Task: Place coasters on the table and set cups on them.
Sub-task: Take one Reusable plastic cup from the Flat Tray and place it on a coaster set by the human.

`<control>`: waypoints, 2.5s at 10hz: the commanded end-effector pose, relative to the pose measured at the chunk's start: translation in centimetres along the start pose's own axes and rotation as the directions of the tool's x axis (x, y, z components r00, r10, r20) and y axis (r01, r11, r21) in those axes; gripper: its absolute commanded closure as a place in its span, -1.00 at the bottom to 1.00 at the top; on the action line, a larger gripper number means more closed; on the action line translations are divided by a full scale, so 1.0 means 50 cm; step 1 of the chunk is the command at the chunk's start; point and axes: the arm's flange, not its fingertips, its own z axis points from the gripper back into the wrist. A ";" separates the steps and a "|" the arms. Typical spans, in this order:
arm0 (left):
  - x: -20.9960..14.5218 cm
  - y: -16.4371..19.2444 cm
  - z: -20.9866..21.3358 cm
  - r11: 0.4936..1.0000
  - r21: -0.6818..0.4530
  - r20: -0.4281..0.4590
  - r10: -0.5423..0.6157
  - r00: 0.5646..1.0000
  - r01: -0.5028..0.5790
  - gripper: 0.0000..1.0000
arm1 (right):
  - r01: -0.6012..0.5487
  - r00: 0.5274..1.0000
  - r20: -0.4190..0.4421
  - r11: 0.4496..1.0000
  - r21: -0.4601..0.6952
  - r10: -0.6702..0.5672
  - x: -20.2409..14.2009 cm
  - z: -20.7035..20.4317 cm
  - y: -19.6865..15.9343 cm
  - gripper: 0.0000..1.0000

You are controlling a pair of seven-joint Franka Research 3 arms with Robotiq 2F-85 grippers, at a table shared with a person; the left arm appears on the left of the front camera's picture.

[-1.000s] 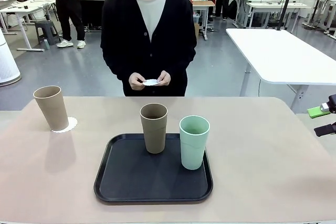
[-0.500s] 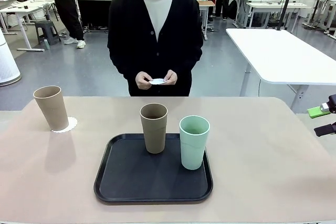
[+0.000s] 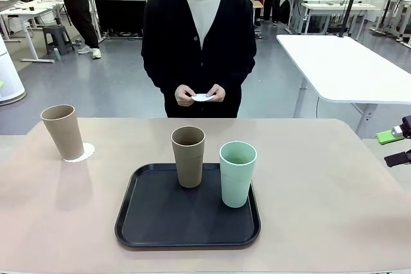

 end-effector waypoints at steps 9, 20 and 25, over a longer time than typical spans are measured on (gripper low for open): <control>0.144 -0.132 -0.347 0.776 0.112 -0.385 -0.542 0.747 0.621 -1.00 | -0.001 1.000 0.004 1.000 0.011 0.001 0.001 0.000 -0.001 -1.00; 0.179 -0.100 -0.412 0.784 0.102 -0.419 -0.525 0.741 0.613 -1.00 | -0.001 1.000 0.004 1.000 0.011 0.001 0.001 0.000 -0.001 -1.00; 0.196 -0.069 -0.566 0.598 -0.216 -0.088 -0.799 0.595 0.772 -1.00 | -0.001 1.000 0.004 1.000 0.011 0.001 0.001 0.000 -0.001 -1.00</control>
